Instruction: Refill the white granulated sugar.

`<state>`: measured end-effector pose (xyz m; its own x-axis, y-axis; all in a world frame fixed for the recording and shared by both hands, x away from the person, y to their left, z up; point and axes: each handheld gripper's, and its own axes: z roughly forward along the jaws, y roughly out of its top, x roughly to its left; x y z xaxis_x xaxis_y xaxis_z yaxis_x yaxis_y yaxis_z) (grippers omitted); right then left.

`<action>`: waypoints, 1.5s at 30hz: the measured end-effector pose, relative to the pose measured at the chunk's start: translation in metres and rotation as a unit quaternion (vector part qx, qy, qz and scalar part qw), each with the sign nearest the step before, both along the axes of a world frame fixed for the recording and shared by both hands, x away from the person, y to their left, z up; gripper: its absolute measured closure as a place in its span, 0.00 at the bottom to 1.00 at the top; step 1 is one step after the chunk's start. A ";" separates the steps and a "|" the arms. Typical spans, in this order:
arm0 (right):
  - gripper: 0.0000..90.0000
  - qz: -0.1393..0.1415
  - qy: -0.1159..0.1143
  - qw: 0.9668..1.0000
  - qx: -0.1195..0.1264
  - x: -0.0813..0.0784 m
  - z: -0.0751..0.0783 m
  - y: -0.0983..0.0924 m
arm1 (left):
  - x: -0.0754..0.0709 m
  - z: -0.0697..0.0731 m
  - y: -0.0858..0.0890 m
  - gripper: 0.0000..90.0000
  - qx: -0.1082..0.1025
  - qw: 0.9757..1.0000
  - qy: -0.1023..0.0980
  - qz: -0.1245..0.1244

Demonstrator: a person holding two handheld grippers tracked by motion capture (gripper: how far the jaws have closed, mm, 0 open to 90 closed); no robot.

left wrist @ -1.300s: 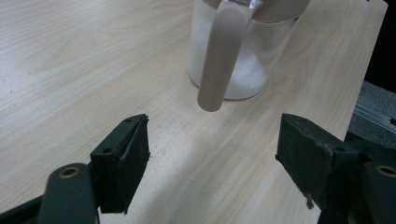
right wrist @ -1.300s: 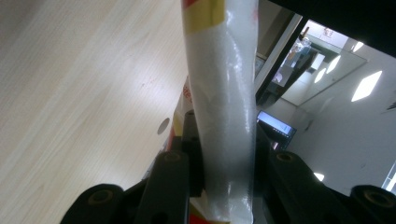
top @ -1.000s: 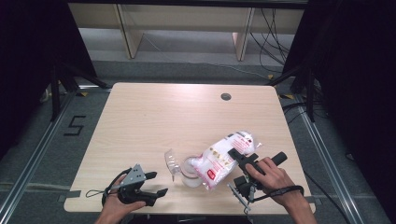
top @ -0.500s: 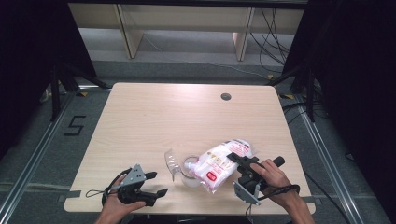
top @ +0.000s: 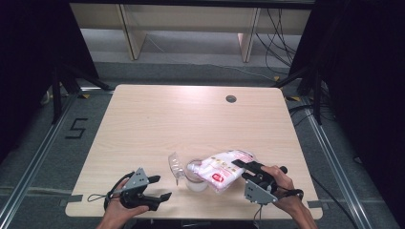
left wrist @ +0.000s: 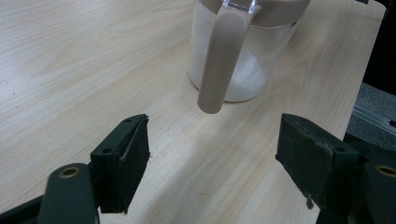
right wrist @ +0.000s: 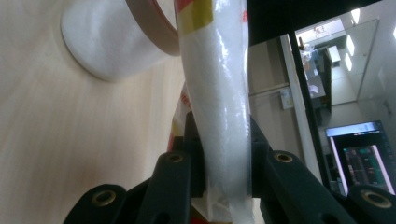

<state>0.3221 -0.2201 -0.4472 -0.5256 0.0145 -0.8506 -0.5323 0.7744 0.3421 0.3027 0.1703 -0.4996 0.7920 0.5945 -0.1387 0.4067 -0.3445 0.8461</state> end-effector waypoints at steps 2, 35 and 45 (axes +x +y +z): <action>0.86 0.001 0.007 1.000 0.015 0.001 -0.001 -0.002 | 0.000 0.000 0.000 0.28 0.001 1.000 -0.001 -0.001; 0.89 -0.035 0.149 0.969 0.194 0.018 -0.027 -0.032 | -0.001 0.001 0.000 0.28 0.002 1.000 0.005 0.007; 0.89 -0.079 0.200 0.939 0.270 0.027 -0.029 -0.051 | -0.001 0.001 0.000 0.28 0.000 1.000 0.006 0.007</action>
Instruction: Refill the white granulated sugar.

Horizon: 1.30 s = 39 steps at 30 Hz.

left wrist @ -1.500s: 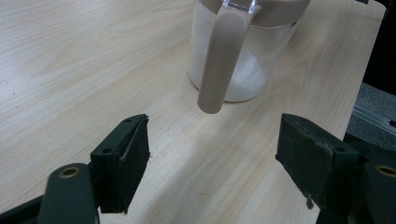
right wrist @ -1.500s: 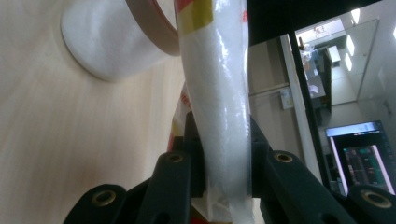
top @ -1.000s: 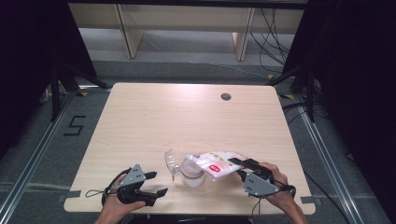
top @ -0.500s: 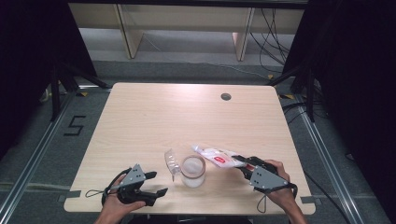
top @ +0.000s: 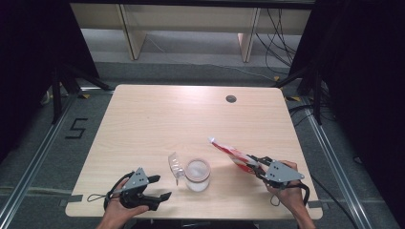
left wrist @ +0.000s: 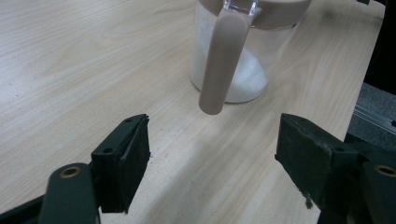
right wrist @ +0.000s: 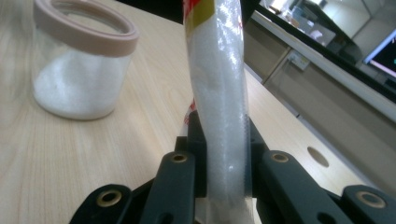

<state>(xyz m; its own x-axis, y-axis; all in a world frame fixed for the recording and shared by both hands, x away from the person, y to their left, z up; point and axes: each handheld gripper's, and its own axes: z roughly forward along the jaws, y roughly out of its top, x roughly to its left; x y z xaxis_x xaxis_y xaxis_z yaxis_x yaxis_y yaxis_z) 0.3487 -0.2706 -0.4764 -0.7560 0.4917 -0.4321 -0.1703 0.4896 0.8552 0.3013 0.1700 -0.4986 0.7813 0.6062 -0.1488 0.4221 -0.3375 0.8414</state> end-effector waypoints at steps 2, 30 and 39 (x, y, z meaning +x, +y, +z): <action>0.89 -0.009 0.017 1.000 0.016 0.000 0.000 -0.003 | 0.000 0.000 -0.001 0.28 -0.002 1.000 -0.003 0.001; 0.88 -0.084 0.074 0.990 0.084 -0.010 -0.002 -0.023 | 0.001 -0.001 0.000 0.28 0.000 1.000 0.000 0.003; 0.88 -0.103 0.092 0.986 0.096 -0.014 -0.003 -0.032 | 0.002 0.000 0.001 0.28 0.006 1.000 -0.010 -0.005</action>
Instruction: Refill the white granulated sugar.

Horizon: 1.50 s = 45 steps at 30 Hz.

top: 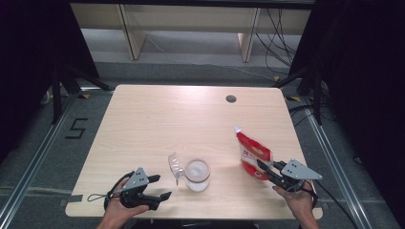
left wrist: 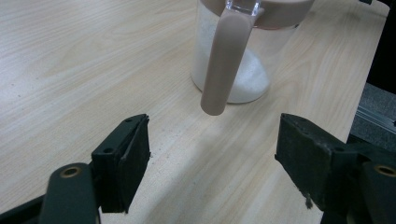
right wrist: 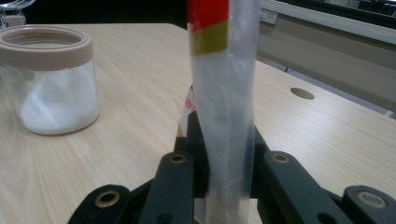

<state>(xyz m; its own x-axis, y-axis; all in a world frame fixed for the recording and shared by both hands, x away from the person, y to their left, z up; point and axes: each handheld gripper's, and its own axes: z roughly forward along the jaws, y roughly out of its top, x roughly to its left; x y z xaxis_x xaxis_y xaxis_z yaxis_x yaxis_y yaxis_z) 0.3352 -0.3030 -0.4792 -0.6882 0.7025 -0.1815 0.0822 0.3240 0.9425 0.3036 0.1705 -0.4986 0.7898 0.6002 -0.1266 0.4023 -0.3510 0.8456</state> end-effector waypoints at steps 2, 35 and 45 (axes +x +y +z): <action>0.88 0.002 0.004 1.000 0.005 -0.001 -0.001 0.000 | -0.001 0.000 -0.001 0.28 -0.006 1.000 0.006 0.006; 0.78 -0.033 0.043 0.998 0.026 -0.012 -0.002 -0.012 | -0.001 -0.001 -0.002 0.28 -0.008 1.000 0.009 0.008; 0.64 -0.039 0.030 0.998 0.032 -0.015 0.001 -0.011 | -0.001 -0.001 -0.002 0.28 -0.007 1.000 0.010 0.008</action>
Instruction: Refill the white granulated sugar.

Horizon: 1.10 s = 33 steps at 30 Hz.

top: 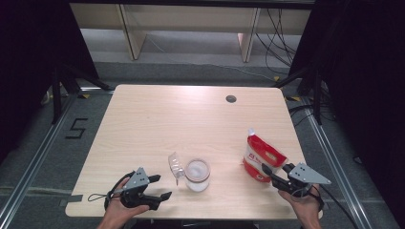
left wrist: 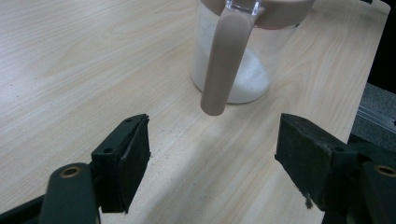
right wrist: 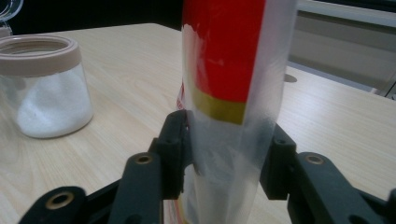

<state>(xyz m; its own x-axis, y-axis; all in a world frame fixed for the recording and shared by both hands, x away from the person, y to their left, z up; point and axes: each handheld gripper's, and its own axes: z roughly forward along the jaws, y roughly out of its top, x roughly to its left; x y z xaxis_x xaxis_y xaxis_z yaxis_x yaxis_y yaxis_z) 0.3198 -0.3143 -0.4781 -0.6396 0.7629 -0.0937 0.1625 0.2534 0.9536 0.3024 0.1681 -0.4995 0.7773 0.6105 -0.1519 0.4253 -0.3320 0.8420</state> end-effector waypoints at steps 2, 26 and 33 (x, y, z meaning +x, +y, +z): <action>0.60 0.001 0.012 1.000 -0.001 -0.002 0.001 0.000 | 0.000 0.000 0.000 0.28 0.000 1.000 0.000 0.000; 0.33 -0.070 0.037 0.997 0.014 -0.031 0.010 0.000 | 0.000 0.002 0.001 0.28 0.000 1.000 -0.003 0.000; 0.32 -0.081 0.040 0.996 -0.008 -0.037 0.010 -0.002 | 0.001 0.004 0.002 0.28 -0.003 1.000 -0.010 -0.006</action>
